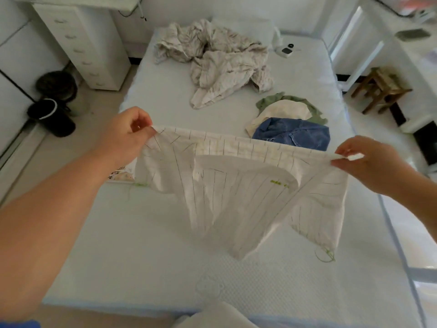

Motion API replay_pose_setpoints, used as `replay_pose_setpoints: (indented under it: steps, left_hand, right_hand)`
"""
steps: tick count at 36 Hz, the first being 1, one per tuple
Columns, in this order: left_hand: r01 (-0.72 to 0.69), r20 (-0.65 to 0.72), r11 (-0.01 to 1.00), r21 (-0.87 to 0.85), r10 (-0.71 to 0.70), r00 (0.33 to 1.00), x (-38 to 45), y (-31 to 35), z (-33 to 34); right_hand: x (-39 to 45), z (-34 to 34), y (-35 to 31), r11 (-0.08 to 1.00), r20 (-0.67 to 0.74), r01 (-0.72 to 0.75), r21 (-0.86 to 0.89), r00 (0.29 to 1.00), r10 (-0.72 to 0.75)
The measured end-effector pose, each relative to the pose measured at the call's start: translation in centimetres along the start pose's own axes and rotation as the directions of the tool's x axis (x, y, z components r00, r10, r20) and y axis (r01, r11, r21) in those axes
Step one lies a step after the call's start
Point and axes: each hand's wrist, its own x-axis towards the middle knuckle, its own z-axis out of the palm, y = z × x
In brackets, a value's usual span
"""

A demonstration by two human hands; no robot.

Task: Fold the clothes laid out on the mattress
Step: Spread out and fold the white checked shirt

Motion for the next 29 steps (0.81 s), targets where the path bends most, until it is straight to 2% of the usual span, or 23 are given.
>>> replay_pose_setpoints:
  steps: [2,3,5,6,9,11,14,17,20,22,25,29]
  left_hand:
    - [0.002,0.019,0.999,0.039,-0.003,1.0,0.2,0.5,-0.8]
    - [0.002,0.055,0.998,0.061,-0.005,0.998,0.3,0.5,-1.2]
    - [-0.01,0.158,0.994,0.112,-0.008,0.987,0.5,0.5,-2.1]
    - [-0.028,0.215,0.988,0.155,-0.006,0.977,0.5,0.5,-2.5]
    - [-0.162,0.349,0.908,0.387,0.019,0.937,0.5,0.5,-3.2]
    - [-0.207,0.37,0.852,0.481,0.017,0.929,0.5,0.3,-3.5]
    - [-0.153,0.309,0.87,0.468,0.001,0.951,0.1,-0.4,-4.1]
    - [-0.023,0.203,0.94,0.341,-0.049,0.978,-0.4,-1.1,-4.2]
    - [0.053,0.154,0.972,0.23,-0.09,0.984,-1.0,-1.3,-3.8]
    - [0.093,0.136,0.979,0.179,-0.118,0.984,-1.2,-1.2,-3.3]
    - [0.126,0.135,0.981,0.148,-0.146,0.98,-1.0,-1.3,-2.5]
    - [0.215,0.117,0.977,-0.001,-0.213,0.97,-0.8,-2.0,-1.8]
  right_hand:
    - [0.1,0.1,0.2,0.995,-0.006,-0.043,0.095,0.999,0.044]
    - [0.0,0.1,0.2,0.974,0.005,-0.078,0.213,0.997,0.078]
    - [-0.4,0.1,-0.3,0.865,0.053,-0.146,0.48,0.989,0.138]
    - [-0.6,0.1,-0.5,0.826,0.055,-0.159,0.541,0.987,0.154]
    - [-0.9,-0.1,-1.3,0.843,0.027,-0.142,0.519,0.988,0.15]
    - [-1.1,-0.6,-1.7,0.833,0.063,-0.146,0.534,0.989,0.133]
    - [-1.6,-1.7,-1.8,0.906,0.168,-0.147,0.397,0.982,0.085]
    - [-2.5,-2.4,-2.2,0.987,0.353,-0.103,0.123,0.934,0.053]
    - [-3.6,-2.2,-3.0,0.992,0.484,-0.006,-0.126,0.873,0.067]
    - [-3.9,-1.6,-3.3,0.956,0.512,0.092,-0.277,0.856,0.066]
    - [-3.6,-0.7,-3.1,0.915,0.429,0.137,-0.379,0.902,0.043]
    - [-3.2,0.2,-2.2,0.948,0.199,0.049,-0.313,0.98,0.015]
